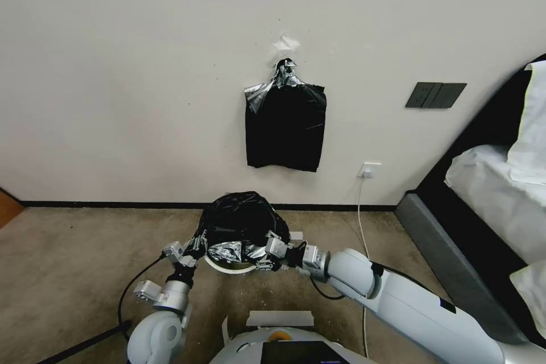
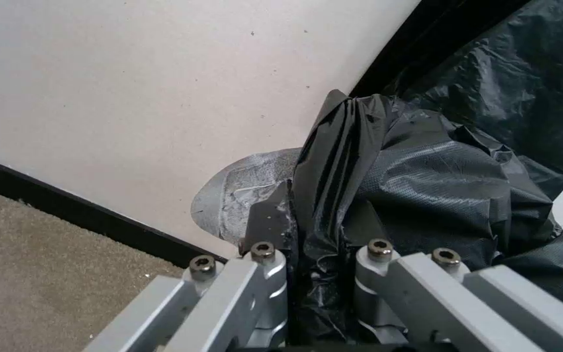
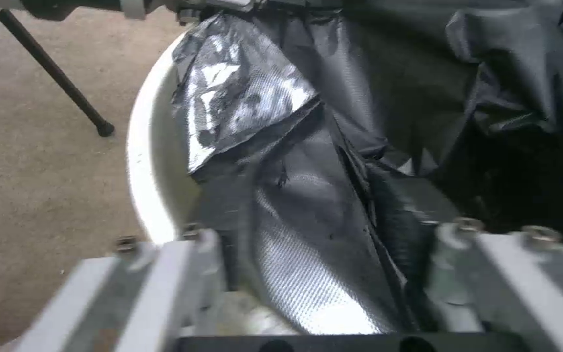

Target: Place a trash bag onto the trash bin.

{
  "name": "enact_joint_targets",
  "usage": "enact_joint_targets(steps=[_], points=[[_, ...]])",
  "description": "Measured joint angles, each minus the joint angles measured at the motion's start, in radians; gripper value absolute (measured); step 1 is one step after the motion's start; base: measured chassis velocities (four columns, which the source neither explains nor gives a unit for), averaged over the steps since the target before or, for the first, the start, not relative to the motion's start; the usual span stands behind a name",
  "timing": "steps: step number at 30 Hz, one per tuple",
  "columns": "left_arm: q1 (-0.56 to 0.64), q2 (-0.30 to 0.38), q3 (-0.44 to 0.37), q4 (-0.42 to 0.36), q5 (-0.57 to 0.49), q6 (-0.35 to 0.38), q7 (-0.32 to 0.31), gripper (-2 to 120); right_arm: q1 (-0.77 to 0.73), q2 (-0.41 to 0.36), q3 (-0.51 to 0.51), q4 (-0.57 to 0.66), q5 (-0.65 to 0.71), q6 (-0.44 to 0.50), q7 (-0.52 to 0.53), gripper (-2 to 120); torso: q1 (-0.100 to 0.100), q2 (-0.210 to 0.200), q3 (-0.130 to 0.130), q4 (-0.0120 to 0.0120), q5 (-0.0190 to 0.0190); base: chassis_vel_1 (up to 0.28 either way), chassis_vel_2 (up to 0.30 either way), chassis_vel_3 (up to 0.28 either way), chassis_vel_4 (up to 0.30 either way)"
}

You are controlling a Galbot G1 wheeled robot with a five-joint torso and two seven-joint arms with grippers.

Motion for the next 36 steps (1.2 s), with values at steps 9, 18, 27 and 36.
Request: enact_joint_targets(steps=[9,18,27,36], points=[[-0.004,0.000,0.003,0.000,-0.007,0.003,-0.002,7,0.006,-0.002,-0.007,0.001,-0.002,0.002,0.001,1,0.000,0.000,0.000,0.0000,0.0000,0.000,0.000,0.000,0.000],[-0.011,-0.001,0.003,-0.004,-0.036,0.015,-0.038,7,-0.010,0.008,-0.015,0.019,0.059,0.048,-0.018,0,0.000,0.000,0.000,0.0001,0.0000,0.000,0.000,0.000,0.000],[-0.018,-0.010,0.014,-0.032,-0.116,0.038,-0.123,7,-0.069,-0.002,-0.040,0.062,0.090,0.083,-0.068,0,0.000,0.000,0.000,0.0000,0.0000,0.000,0.000,0.000,0.000],[0.009,-0.026,0.021,-0.117,-0.240,0.075,-0.205,7,-0.089,0.001,-0.029,-0.046,-0.001,0.144,-0.100,0,0.000,0.000,0.000,0.0001,0.0000,0.000,0.000,0.000,0.000]])
